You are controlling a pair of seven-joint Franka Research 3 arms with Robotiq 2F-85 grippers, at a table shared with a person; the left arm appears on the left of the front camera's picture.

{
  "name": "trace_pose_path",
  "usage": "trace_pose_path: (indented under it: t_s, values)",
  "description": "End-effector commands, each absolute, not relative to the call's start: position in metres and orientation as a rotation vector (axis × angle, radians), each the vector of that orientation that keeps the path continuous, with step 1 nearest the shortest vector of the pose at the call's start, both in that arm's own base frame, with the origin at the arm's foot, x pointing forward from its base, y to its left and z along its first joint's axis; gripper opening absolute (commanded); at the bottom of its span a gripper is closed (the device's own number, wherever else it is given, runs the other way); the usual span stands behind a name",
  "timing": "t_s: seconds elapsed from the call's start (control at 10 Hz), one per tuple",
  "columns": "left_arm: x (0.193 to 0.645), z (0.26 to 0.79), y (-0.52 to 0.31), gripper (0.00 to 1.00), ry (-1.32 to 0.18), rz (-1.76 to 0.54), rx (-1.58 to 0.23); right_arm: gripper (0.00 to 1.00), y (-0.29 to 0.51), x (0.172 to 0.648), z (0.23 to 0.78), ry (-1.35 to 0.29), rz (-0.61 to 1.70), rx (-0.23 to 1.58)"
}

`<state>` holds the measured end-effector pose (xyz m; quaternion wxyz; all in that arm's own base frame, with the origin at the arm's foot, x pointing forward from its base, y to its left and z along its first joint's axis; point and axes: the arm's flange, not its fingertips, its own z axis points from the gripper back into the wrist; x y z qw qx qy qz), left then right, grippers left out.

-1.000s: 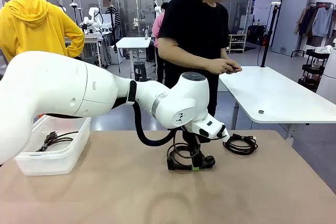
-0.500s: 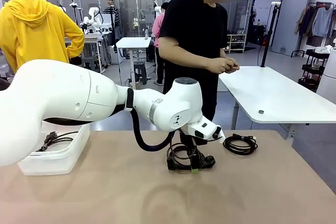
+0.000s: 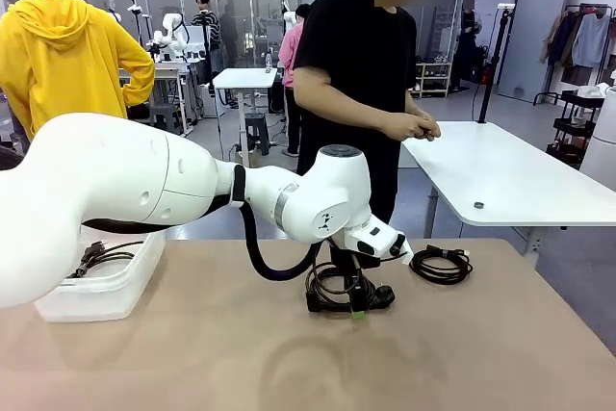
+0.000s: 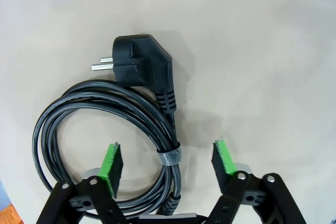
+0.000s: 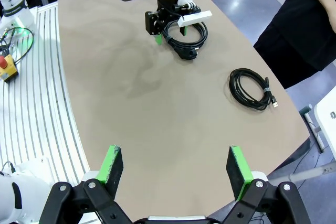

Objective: Organize and store the cables.
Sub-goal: Place the Power Cable into the Organizing box.

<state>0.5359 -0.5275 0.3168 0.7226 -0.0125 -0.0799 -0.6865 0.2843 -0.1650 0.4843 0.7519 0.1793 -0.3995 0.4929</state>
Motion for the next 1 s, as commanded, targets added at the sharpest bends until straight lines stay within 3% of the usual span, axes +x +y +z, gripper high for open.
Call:
trace_pose_path:
  t_s: [0.0, 0.1, 0.4, 0.8, 0.9]
  values:
    - [0.537, 0.318, -0.528, 0.12, -0.152, -1.544, -0.062, 1.00, -0.166, 0.285, 0.485, -0.886, 1.093, 0.393]
    - [0.537, 0.317, -0.528, 0.00, -0.142, -1.551, -0.058, 1.00, -0.166, 0.285, 0.485, -0.886, 1.093, 0.393]
    - [0.537, 0.317, -0.528, 0.04, -0.131, -1.552, -0.063, 1.00, -0.166, 0.285, 0.485, -0.886, 1.093, 0.393]
    - [0.538, 0.321, -0.528, 0.00, -0.134, -1.535, -0.057, 1.00, -0.166, 0.285, 0.485, -0.886, 1.093, 0.393]
    - [0.538, 0.332, -0.526, 0.09, -0.131, -1.538, -0.043, 1.00, -0.166, 0.285, 0.485, -0.886, 1.093, 0.393]
